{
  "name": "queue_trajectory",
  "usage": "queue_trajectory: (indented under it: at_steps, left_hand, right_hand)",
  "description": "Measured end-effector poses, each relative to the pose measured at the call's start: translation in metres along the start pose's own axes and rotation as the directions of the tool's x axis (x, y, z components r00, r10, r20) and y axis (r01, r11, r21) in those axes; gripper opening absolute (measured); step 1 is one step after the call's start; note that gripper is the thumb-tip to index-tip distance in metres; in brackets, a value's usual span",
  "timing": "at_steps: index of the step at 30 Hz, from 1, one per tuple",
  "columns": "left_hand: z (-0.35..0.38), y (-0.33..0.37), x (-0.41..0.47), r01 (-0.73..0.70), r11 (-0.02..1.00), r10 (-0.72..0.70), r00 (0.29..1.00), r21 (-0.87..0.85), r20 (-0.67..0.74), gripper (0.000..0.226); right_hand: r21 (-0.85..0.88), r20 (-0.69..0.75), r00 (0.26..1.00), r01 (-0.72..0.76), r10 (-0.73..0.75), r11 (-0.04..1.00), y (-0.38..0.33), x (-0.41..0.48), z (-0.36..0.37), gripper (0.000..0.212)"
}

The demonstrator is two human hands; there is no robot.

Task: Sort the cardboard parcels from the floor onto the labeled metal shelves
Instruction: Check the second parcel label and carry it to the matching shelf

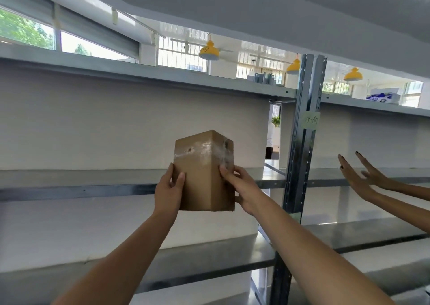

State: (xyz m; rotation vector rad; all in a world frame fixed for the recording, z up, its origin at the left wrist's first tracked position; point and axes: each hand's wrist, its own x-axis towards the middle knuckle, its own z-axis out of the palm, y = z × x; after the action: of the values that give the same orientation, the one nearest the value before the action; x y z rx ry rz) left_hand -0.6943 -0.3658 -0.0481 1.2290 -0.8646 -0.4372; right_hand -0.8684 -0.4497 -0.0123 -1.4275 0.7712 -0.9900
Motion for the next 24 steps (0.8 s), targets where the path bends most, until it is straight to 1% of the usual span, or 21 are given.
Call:
queue_trajectory:
  at_steps: [2,3,5,7,9,11,12,14,16,19,20,21,24]
  left_hand:
    - [0.008,0.005,-0.003,-0.019,0.999,0.02,0.999,0.027,-0.049,0.048]
    - [0.011,0.007,-0.004,-0.003,0.999,0.005,0.998,0.033,-0.069,0.044]
    - [0.016,0.009,-0.003,0.088,0.996,-0.086,0.993,0.024,-0.082,0.04]
    - [0.021,0.007,0.0,0.187,0.982,-0.186,0.982,0.034,-0.02,0.04]
    - [0.027,0.009,-0.003,0.27,0.963,-0.27,0.962,0.019,0.036,0.047]
    - [0.037,0.015,-0.009,0.339,0.939,-0.334,0.939,-0.064,0.081,0.048]
    - [0.041,0.014,-0.01,0.351,0.934,-0.345,0.934,-0.066,0.093,0.049]
    - [0.05,0.016,-0.014,0.331,0.943,-0.327,0.939,-0.016,0.109,0.056]
    - [0.056,0.008,-0.007,0.286,0.957,-0.289,0.954,0.048,0.075,0.067]
    - [0.064,-0.033,0.031,0.151,0.964,-0.148,0.989,0.217,-0.028,0.086]
    - [0.067,-0.046,0.043,0.122,0.959,-0.116,0.992,0.257,-0.041,0.091]
    - [0.068,-0.048,0.048,0.109,0.956,-0.101,0.994,0.273,-0.042,0.094]
    - [0.075,-0.04,0.042,0.091,0.973,-0.09,0.996,0.211,-0.015,0.098]
  right_hand:
    - [-0.025,0.007,1.0,0.02,-0.02,0.999,-0.002,0.002,-0.004,0.087]
    - [-0.05,0.019,0.999,0.03,-0.029,0.998,-0.002,0.003,-0.008,0.084]
    - [-0.089,0.047,0.997,0.059,-0.055,0.994,-0.004,0.006,-0.016,0.072]
    - [-0.068,0.071,0.995,0.073,-0.068,0.995,-0.006,0.008,-0.025,0.055]
    - [-0.06,0.07,0.997,0.048,-0.044,0.997,-0.007,0.008,-0.031,0.041]
    - [-0.072,0.054,0.998,0.025,-0.021,0.997,-0.007,0.011,-0.036,0.035]
    - [-0.082,0.049,0.999,0.018,-0.014,0.996,-0.007,0.012,-0.039,0.034]
    - [-0.089,0.045,0.999,-0.001,0.005,0.996,-0.008,0.017,-0.047,0.035]
    - [-0.053,0.055,0.998,-0.031,0.034,0.998,-0.01,0.022,-0.056,0.038]
    - [0.041,0.091,0.995,-0.053,0.049,0.998,-0.011,0.028,-0.069,0.039]
    - [0.06,0.099,0.994,-0.05,0.043,0.997,-0.01,0.03,-0.073,0.038]
    - [0.076,0.099,0.995,-0.042,0.034,0.996,-0.01,0.031,-0.077,0.038]
    - [0.107,0.084,0.996,-0.02,0.011,0.994,-0.009,0.034,-0.086,0.039]
